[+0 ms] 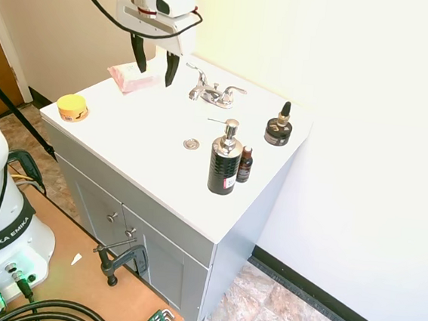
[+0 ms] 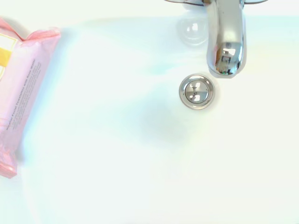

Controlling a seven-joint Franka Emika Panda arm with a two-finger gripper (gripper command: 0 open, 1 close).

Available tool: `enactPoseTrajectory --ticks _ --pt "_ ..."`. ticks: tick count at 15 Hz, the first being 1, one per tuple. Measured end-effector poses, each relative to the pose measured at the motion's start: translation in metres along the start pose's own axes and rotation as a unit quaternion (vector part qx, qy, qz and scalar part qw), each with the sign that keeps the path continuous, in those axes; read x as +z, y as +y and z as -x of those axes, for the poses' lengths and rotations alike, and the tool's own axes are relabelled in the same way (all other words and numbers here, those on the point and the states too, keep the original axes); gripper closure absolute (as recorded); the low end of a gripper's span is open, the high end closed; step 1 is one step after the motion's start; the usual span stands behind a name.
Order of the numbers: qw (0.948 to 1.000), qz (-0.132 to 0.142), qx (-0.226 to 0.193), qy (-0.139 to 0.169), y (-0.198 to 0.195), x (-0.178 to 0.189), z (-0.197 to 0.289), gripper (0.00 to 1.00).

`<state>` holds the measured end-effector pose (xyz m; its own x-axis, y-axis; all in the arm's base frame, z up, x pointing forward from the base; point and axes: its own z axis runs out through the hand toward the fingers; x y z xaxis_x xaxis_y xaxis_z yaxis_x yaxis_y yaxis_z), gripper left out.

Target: Turn on the hot water

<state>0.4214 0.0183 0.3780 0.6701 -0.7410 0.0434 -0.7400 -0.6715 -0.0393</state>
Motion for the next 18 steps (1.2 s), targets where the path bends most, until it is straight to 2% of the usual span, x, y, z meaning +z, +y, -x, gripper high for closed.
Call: enactPoseTrajectory --ticks 2,5,7,11,16,18 --pt "1.0000 0.001 0.000 0.002 -0.001 0.001 0.000 0.00" --pt "0.9990 0.001 0.007 0.045 -0.037 -0.003 0.004 0.00" --pt "0.9963 0.001 0.029 0.081 -0.069 -0.002 0.001 0.00" --pt "0.9813 -0.033 0.080 0.172 -0.119 0.019 -0.028 0.00" --pt "0.9662 -0.058 0.077 0.239 -0.173 0.055 -0.032 0.00" --pt "0.9629 -0.060 0.077 0.252 -0.182 0.062 -0.041 0.00"
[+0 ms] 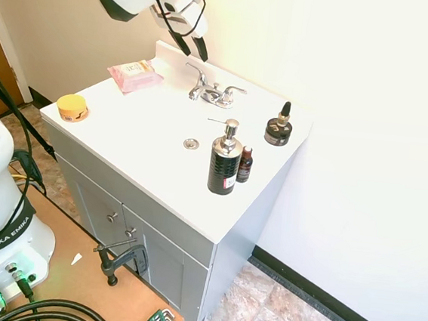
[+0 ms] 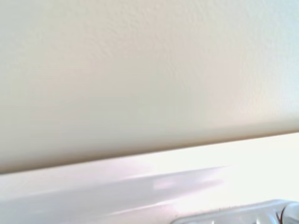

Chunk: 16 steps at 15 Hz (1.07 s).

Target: Turn on the hot water

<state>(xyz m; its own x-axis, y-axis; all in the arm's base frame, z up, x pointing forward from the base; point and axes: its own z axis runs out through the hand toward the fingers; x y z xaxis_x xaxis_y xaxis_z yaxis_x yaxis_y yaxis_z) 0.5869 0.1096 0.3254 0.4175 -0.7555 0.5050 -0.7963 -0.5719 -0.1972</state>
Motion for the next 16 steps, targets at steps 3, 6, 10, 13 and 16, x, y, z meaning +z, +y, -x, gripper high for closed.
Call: enactPoseTrajectory --ticks 3,6,10,13,16 --pt "1.0000 0.008 -0.002 0.006 -0.001 0.013 -0.003 0.00" --pt "0.9998 0.019 -0.003 0.001 -0.001 0.014 0.002 0.00" --pt "0.9991 0.039 -0.009 -0.013 0.002 0.017 0.004 0.00" --pt "0.9948 0.089 -0.025 -0.041 0.011 0.023 0.006 0.00" --pt "0.9902 0.122 -0.041 -0.054 0.018 0.023 0.007 0.00"
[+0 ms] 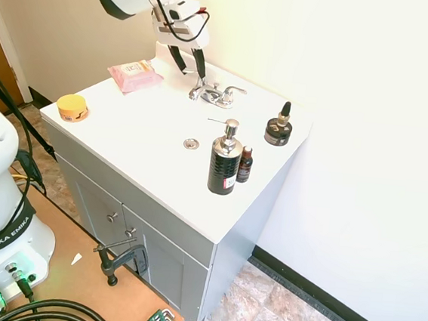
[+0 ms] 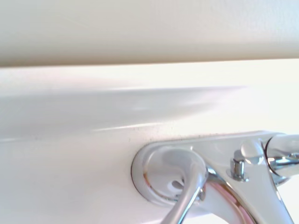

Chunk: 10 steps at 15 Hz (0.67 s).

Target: Turn on the hot water

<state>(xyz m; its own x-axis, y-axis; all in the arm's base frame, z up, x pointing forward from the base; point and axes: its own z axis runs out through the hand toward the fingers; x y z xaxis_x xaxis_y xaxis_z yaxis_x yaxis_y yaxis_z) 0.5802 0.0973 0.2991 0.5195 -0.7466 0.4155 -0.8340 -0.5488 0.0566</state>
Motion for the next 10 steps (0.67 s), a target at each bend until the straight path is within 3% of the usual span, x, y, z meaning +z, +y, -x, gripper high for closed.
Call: enactPoseTrajectory --ticks 3,10 --pt "0.9998 0.020 -0.004 0.007 0.005 0.001 -0.002 0.00" --pt "0.9986 0.038 -0.008 0.037 0.013 0.008 -0.007 0.00"
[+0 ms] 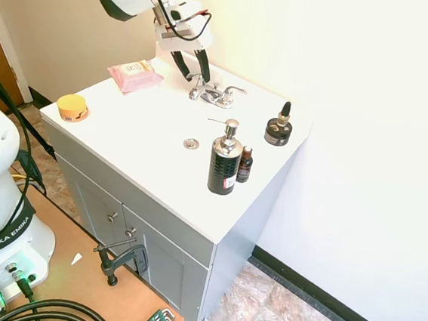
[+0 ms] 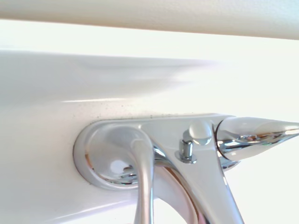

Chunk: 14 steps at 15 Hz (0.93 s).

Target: Turn on the hot water

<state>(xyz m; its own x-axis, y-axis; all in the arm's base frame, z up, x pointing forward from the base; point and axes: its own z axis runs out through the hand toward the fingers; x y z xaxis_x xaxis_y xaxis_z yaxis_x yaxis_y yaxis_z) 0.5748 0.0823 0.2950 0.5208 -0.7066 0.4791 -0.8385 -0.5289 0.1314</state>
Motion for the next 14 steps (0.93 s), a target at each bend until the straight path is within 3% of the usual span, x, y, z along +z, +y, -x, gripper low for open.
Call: enactPoseTrajectory --ticks 5,9,14 --pt "0.9999 0.006 0.012 0.010 0.003 0.005 -0.003 0.00" --pt "0.9992 -0.005 0.014 -0.038 0.007 -0.007 -0.002 0.00" --pt "0.9943 -0.032 0.016 -0.101 0.070 -0.031 0.004 0.00"
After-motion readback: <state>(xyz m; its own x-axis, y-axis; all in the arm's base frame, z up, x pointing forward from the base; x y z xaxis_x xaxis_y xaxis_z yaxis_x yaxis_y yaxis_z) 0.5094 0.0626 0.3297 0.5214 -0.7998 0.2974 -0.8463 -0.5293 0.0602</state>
